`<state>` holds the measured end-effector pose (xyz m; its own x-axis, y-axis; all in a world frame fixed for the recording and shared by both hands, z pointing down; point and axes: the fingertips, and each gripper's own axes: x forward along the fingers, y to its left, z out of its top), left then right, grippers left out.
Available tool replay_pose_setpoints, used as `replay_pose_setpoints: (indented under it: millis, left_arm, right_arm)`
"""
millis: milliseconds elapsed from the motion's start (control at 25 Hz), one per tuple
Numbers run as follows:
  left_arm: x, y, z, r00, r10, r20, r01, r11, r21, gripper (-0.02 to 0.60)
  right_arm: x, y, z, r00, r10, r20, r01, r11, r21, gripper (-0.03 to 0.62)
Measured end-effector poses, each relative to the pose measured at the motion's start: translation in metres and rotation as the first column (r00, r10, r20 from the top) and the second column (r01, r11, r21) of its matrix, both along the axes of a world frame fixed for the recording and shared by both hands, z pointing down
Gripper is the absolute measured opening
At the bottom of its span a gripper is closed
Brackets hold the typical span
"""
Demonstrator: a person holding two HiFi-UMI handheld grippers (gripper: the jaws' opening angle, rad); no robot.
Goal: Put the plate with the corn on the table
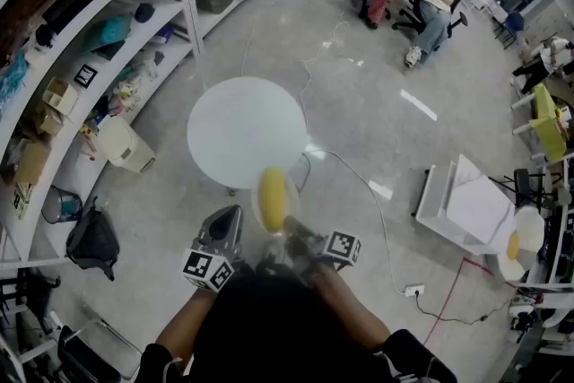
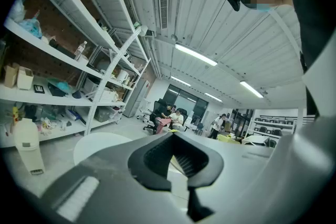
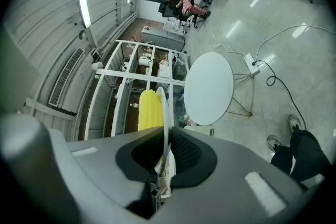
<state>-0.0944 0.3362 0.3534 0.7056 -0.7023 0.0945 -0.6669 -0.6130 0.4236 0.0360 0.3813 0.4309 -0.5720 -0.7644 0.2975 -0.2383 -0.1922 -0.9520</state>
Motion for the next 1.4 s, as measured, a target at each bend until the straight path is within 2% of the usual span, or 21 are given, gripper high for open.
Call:
replay_pose_setpoints:
  millis: [760, 960, 1040, 1200, 1400]
  left_arm:
    - [0.002, 0.007, 0.001, 1.0, -0.001, 0.013, 0.001, 1.0, 0.001, 0.006]
    - [0.007, 0.012, -0.004, 0.999, -0.032, 0.018, 0.032, 0.999, 0.01, 0.006]
    - [0.009, 0.013, -0.006, 0.999, -0.049, 0.021, 0.048, 0.999, 0.013, 0.006]
    - [0.016, 0.017, -0.009, 0.997, -0.074, 0.023, 0.074, 0.997, 0.019, 0.006]
    - [0.025, 0.025, -0.015, 0.995, -0.095, 0.018, 0.095, 0.995, 0.031, 0.006]
  right_arm:
    - [0.002, 0.007, -0.003, 1.0, 0.01, 0.029, -0.01, 1.0, 0.012, 0.044]
    - [0.013, 0.017, -0.003, 1.0, 0.007, 0.02, -0.007, 1.0, -0.022, 0.044]
    - [0.018, 0.022, -0.003, 1.0, 0.011, 0.007, -0.011, 0.998, -0.069, 0.044]
    - [0.027, 0.018, -0.006, 1.0, -0.016, 0.022, 0.017, 1.0, -0.014, 0.044]
    - [0.04, 0.022, -0.008, 1.0, -0.023, 0.009, 0.024, 0.998, -0.05, 0.044]
